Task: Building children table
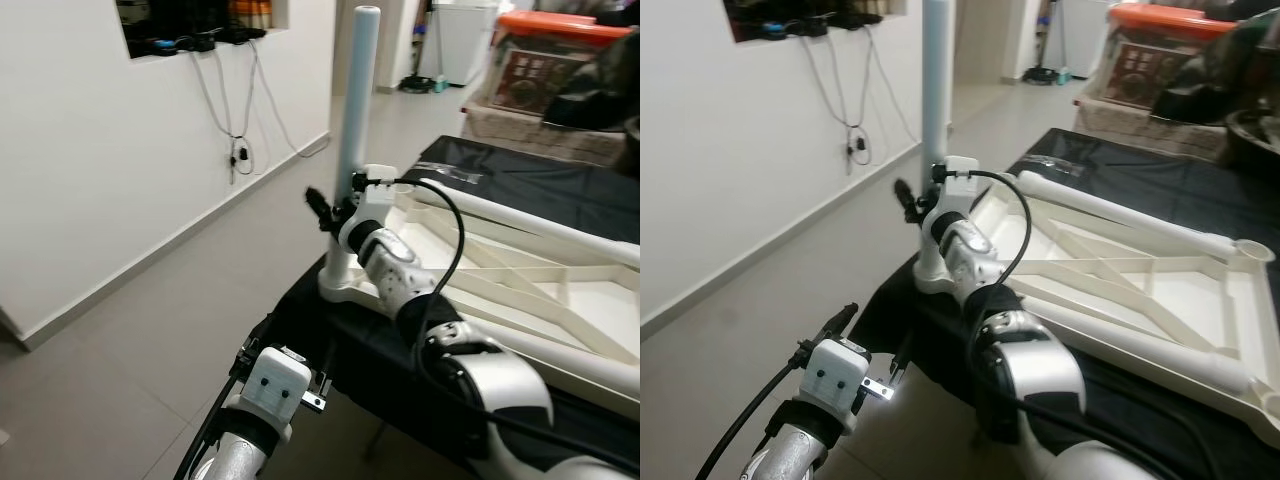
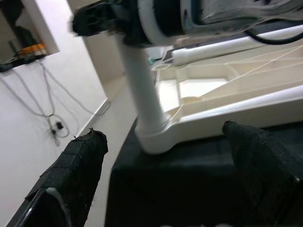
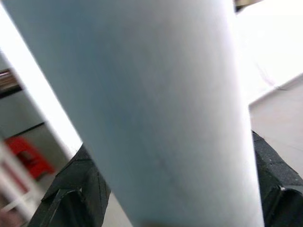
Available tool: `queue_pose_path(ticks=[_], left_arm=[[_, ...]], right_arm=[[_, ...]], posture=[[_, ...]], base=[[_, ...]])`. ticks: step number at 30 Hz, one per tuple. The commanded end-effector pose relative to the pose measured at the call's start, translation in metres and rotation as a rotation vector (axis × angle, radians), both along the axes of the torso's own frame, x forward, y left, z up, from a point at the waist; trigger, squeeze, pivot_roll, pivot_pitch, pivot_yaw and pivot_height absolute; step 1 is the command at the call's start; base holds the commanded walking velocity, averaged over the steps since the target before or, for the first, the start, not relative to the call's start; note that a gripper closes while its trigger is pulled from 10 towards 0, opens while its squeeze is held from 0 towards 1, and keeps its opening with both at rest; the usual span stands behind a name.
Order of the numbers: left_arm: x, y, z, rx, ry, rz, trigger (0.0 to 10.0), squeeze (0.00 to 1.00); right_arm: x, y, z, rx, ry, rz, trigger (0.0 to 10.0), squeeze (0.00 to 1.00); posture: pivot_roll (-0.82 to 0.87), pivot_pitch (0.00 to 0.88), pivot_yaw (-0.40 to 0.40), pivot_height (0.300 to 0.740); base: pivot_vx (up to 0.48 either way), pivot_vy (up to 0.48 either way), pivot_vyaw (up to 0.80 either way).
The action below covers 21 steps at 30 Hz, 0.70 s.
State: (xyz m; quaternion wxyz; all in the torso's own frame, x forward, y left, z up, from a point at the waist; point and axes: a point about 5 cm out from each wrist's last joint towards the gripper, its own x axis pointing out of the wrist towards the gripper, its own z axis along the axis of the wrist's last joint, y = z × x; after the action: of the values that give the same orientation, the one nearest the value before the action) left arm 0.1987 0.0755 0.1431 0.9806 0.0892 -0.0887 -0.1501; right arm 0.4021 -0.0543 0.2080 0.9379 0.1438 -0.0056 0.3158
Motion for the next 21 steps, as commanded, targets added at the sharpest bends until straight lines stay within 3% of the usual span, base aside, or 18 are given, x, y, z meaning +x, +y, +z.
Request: queue_pose_path(ticks=[1,2,5,7,10,12,16,17,18,19,21], left_arm=[[0.0,-0.001,-0.004,0.004,0.016,-0.005,10.0,0.0],[0.0,-0.001,-0.004,0.005,0.016,-0.006,10.0,0.0],[0.0,-0.001,-0.004,0.005,0.016,-0.006,10.0,0.0],[0.0,-0.002,-0.003,0.004,0.016,-0.004,10.0,0.0],[-0.001,-0.002,-0.003,0.004,0.016,-0.004,10.0,0.0],[-0.001,-0.002,-0.003,0.004,0.016,-0.002,10.0,0.0],[-0.002,-0.002,-0.003,0.004,0.018,-0.001,10.0,0.0],[-0.002,-0.002,-0.003,0.003,0.019,-0.001,10.0,0.0],[-0.002,-0.002,-0.003,0.003,0.019,-0.001,10.0,0.0],[-0.002,-0.002,-0.003,0.003,0.02,0.0,10.0,0.0],[-0.002,-0.002,-0.003,0.001,0.02,-0.001,10.0,0.0]], right_arm=[[-0.008,0.025,-0.001,-0.025,0.008,0.189,10.0,0.0],[-0.012,0.031,-0.001,-0.029,0.012,0.262,10.0,0.0],[-0.012,0.031,-0.001,-0.029,0.012,0.262,10.0,0.0],[-0.02,0.044,-0.002,-0.041,0.009,0.432,10.0,0.0],[-0.024,0.048,-0.002,-0.047,0.003,0.502,10.0,0.0],[-0.033,0.058,-0.006,-0.088,-0.014,0.639,10.0,0.0],[-0.039,0.062,-0.01,-0.121,-0.027,0.719,10.0,0.0],[-0.04,0.064,-0.011,-0.137,-0.028,0.735,3.7,0.0],[-0.04,0.064,-0.011,-0.137,-0.028,0.735,3.7,0.0],[-0.042,0.066,-0.013,-0.144,-0.029,0.745,0.0,0.0],[-0.042,0.068,-0.013,-0.158,-0.04,0.725,0.0,0.0]], posture=[[0.07,0.006,-0.029,0.74],[0.07,0.006,-0.029,0.74],[0.07,0.006,-0.029,0.74],[0.09,0.013,-0.038,0.74],[0.09,0.013,-0.038,0.74],[0.09,0.016,-0.04,0.74],[0.09,0.017,-0.04,0.74],[0.09,0.017,-0.04,0.74],[0.09,0.017,-0.04,0.74],[0.08,0.022,-0.041,0.74],[0.08,0.022,-0.041,0.74]], base=[[0.0,0.0,0.0],[0.0,0.0,0.0],[0.0,0.0,0.0],[0.0,0.0,0.0],[0.0,0.0,0.0],[0.0,0.0,0.0],[0.0,0.0,0.0],[0.0,0.0,0.0],[0.0,0.0,0.0],[0.0,0.0,0.0],[0.0,0.0,0.0]])
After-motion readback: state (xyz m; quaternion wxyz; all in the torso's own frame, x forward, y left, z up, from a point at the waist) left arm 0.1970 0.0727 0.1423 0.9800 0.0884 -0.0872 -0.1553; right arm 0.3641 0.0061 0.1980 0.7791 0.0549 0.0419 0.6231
